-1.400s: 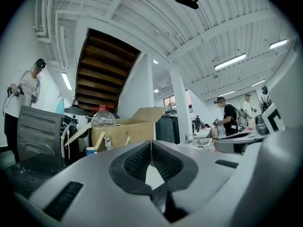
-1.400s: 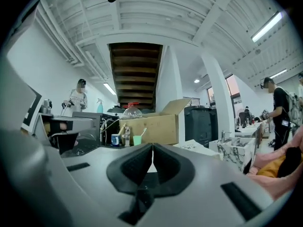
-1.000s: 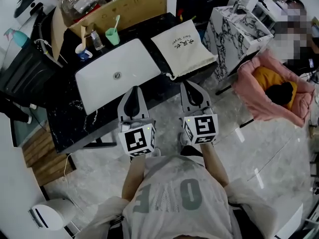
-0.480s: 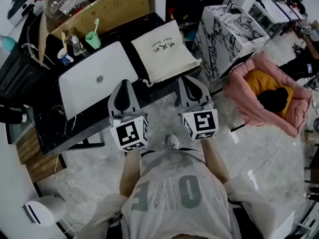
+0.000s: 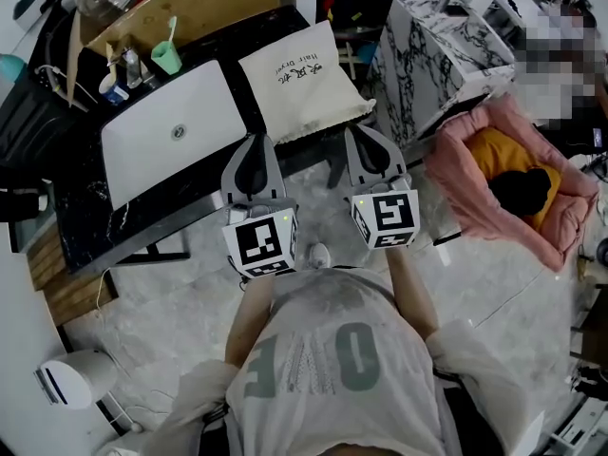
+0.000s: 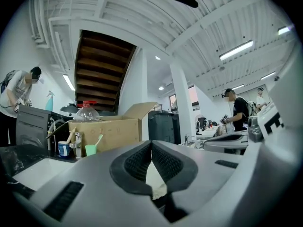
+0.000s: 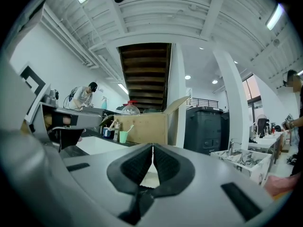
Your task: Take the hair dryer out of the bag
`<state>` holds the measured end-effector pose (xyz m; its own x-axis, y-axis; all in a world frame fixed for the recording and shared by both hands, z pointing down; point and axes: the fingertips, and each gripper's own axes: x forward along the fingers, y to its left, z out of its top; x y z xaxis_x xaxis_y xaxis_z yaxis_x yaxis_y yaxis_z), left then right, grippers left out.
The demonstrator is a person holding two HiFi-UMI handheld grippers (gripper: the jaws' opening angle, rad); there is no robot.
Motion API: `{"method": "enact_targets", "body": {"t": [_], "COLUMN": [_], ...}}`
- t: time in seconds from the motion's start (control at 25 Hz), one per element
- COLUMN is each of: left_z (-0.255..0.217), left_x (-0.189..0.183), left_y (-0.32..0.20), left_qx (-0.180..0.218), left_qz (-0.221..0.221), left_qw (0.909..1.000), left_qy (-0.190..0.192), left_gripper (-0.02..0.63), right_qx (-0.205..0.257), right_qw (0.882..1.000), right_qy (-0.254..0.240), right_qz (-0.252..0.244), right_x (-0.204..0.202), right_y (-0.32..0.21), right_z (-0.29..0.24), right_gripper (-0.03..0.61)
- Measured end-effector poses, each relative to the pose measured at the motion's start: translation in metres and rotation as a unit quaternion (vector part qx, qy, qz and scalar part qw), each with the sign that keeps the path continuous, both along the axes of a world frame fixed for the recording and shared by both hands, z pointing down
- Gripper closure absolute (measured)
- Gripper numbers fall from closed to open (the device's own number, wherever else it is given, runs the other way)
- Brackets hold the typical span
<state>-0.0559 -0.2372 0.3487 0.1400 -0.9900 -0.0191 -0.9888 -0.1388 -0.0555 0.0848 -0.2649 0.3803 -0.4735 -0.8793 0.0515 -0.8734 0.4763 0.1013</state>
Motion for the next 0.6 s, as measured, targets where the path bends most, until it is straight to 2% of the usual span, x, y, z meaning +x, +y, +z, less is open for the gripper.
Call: {"method": "enact_targets", "body": {"t": [0.32,0.52,0.6], "left_z": [-0.003,-0.005,-0.004], "left_x": [0.004,0.0,-0.002], "left_y": [-0.005,-0.006,-0.006], "left_qx": [0.005,0.003,0.001], "left_qz": [-0.002,-0.007,-0.009], "left_qw": [1.0,1.0,1.0], "left_qy": [0.005,0.001,0.004], "left_gripper": [0.584,0.583,0.583], "right_qx": [0.018,0.023,0.024], "right_qw": [1.0,0.998,0.997], "right_qy": [0.009,0.045,0.057], "right_qz": [0.001,-0.028,-0.04], "right_x": [0.016,0.015,0.013], "right_y": [-0.011,-0.016,-0.017], "right_z": [-0.007,-0.01,-0.009], "right_gripper": [0.546,0.542,0.508]}}
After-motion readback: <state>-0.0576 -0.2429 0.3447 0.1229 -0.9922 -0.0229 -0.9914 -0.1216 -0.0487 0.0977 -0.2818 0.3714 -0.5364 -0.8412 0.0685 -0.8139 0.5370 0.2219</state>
